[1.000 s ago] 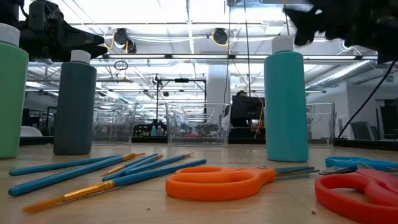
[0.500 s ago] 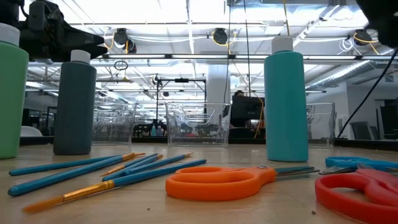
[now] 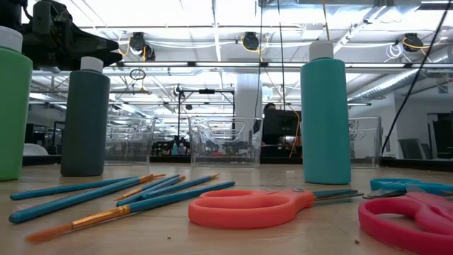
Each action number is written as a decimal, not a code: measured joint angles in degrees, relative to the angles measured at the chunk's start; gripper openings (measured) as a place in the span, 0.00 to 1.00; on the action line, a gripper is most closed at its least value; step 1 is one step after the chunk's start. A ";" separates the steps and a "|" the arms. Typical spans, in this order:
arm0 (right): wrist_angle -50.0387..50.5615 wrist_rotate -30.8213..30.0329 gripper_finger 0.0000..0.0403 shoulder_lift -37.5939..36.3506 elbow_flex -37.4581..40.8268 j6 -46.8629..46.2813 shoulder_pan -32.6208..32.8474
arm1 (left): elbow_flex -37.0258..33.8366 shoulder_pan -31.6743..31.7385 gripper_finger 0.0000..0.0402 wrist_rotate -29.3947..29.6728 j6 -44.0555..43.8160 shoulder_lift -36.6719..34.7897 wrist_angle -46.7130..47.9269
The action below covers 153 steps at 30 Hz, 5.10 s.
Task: Pick & Place Paint Supplies
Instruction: Put the light blue paint bottle into the right transparent bin
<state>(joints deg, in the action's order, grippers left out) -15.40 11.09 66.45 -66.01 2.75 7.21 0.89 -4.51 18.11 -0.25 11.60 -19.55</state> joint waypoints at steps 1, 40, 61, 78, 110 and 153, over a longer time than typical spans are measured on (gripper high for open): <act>4.89 -0.86 0.53 1.83 -3.15 -0.92 -0.01 | 0.00 0.00 0.52 0.00 0.00 0.00 -0.02; 77.59 -24.19 0.53 -3.20 -3.80 -19.92 7.09 | 0.00 -0.01 0.52 0.00 0.00 0.00 -0.01; -24.54 -60.52 0.53 -19.74 51.21 14.06 7.36 | 0.00 0.00 0.52 0.00 0.00 0.00 0.01; -47.40 -23.88 0.53 -19.78 60.11 3.96 2.51 | 0.00 0.00 0.52 -0.02 0.00 0.00 0.00; -9.94 -18.87 0.53 3.50 35.13 -3.47 11.94 | 0.00 -0.01 0.52 -0.01 0.00 0.02 0.01; 6.83 -24.44 0.25 -10.71 28.27 -8.77 12.04 | 0.00 -0.01 0.52 -0.01 0.00 0.02 0.00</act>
<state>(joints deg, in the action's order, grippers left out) -8.57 -13.35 55.74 -37.73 -6.02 19.25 0.89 -4.53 18.10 -0.25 11.62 -19.55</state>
